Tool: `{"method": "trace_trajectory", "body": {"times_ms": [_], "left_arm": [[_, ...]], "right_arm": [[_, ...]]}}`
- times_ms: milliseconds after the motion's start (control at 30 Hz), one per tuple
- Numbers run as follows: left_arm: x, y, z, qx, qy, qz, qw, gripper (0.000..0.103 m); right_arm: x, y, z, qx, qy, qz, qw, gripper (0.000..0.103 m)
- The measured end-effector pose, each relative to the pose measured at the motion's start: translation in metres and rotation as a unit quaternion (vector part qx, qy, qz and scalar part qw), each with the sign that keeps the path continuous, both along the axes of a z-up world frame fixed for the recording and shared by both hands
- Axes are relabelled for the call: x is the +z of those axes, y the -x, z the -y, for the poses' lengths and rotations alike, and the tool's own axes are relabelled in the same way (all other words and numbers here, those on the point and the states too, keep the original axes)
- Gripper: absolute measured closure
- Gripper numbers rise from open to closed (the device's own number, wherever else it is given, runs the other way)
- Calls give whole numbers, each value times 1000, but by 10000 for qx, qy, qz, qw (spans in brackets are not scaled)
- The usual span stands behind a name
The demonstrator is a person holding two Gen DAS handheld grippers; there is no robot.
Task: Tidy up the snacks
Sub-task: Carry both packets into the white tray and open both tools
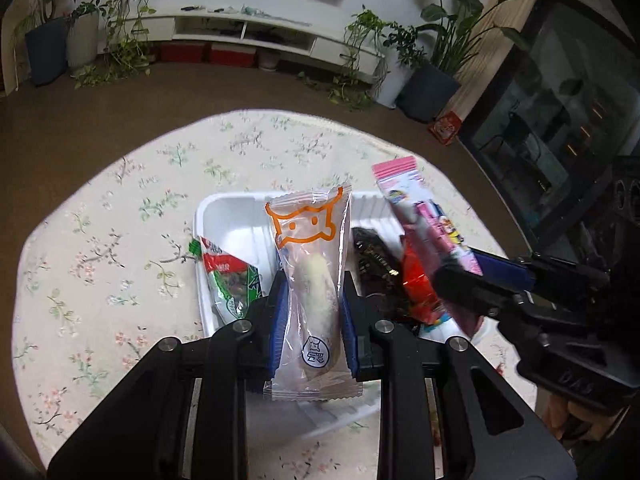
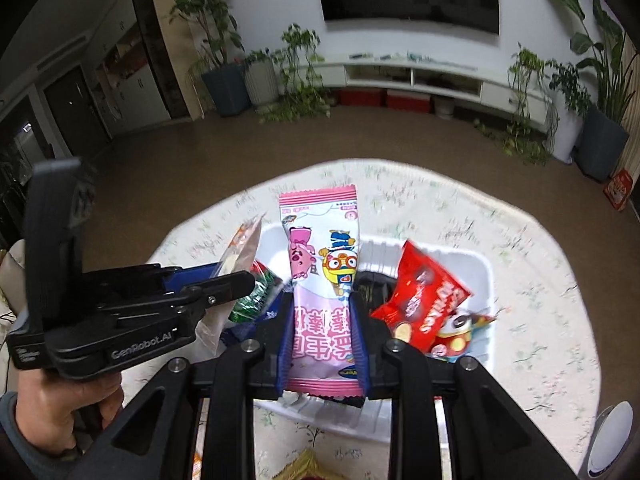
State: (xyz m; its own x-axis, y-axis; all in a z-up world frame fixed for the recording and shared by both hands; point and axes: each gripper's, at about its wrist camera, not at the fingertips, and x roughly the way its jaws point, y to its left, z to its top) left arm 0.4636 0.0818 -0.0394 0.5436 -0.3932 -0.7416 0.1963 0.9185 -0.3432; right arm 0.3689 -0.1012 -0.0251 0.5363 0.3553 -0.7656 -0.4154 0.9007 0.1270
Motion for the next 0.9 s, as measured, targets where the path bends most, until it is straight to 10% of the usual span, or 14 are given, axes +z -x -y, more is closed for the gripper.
{"method": "trace_trajectory", "body": {"times_ms": [900], "left_arm": [[-47,-13,9,125,-319,-87,9994,77]], "right_arm": [[-57,-23,-21,-156,449,-366,9982,63]]}}
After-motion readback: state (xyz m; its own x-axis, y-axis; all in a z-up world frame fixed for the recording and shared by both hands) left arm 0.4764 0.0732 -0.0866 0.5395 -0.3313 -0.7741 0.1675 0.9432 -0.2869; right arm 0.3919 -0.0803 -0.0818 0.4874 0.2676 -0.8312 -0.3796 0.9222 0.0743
